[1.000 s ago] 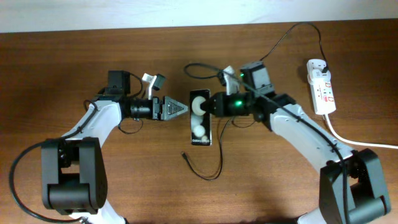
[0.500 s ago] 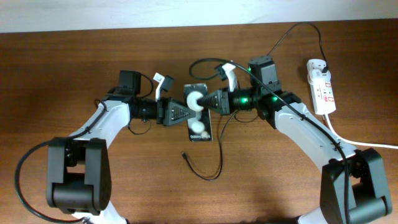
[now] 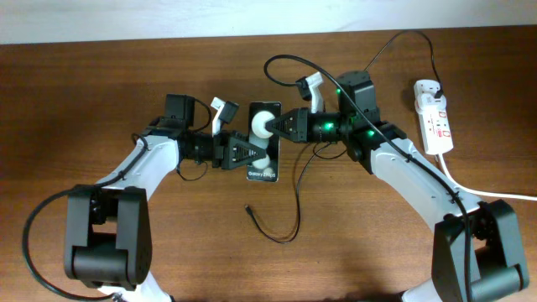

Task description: Plug charger to phone and switch on socket

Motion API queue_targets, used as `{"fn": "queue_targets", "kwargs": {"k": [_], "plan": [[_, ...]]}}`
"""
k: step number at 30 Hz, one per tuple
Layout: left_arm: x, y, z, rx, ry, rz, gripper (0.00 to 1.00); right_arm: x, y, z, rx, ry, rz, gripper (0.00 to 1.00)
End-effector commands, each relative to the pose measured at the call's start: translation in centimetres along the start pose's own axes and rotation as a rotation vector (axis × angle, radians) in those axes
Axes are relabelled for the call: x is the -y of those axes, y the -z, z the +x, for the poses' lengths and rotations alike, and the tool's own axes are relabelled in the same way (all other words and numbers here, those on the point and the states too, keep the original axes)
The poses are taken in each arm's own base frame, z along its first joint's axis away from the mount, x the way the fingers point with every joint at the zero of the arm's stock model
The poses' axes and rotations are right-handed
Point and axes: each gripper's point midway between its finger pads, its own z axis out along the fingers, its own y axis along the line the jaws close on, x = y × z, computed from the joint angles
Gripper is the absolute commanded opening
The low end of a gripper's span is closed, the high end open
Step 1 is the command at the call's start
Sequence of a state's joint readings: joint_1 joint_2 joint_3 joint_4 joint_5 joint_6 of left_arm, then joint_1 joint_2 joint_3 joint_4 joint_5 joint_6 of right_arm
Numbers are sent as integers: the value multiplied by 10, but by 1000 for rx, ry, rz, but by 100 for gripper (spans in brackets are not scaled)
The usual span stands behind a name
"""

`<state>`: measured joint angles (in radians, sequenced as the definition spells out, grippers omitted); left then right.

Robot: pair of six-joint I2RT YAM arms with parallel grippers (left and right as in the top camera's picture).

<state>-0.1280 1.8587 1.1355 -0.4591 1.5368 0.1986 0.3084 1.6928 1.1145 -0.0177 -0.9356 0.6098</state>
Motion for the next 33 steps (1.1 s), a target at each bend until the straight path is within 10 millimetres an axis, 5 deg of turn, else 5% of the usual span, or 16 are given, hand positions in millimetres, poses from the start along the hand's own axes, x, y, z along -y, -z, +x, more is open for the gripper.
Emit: {"fn": "queue_targets", "kwargs": {"k": [1,6,11,15,17,19,22,26,33], "plan": [[15,0,-8,7,-59,31,57,-7,-8,-1,10,19,15,4],[15,0,-8,7,-58,31,24,-6,-14,4,2,15,38,4],[14,0,-8,6,-58,28,8,-2,-13,6,-3,17,53,5],[2,0,-6,-8,-57,-46,0,-1,-12,5,-1,72,55,39],[-6,1,-5,-15,-41,-88,0,3,-8,2,7,79,62,46],[-34,6,0,-43,-25,-256,0,14,3,-5,26,47,87,65],[-83,28,7,-52,119,-575,0,37,21,-6,33,-41,143,70],[-127,67,22,-26,308,-955,0,100,53,30,-18,-295,439,98],[-145,77,35,-39,350,-1228,0,146,103,105,-225,-401,844,99]]}}
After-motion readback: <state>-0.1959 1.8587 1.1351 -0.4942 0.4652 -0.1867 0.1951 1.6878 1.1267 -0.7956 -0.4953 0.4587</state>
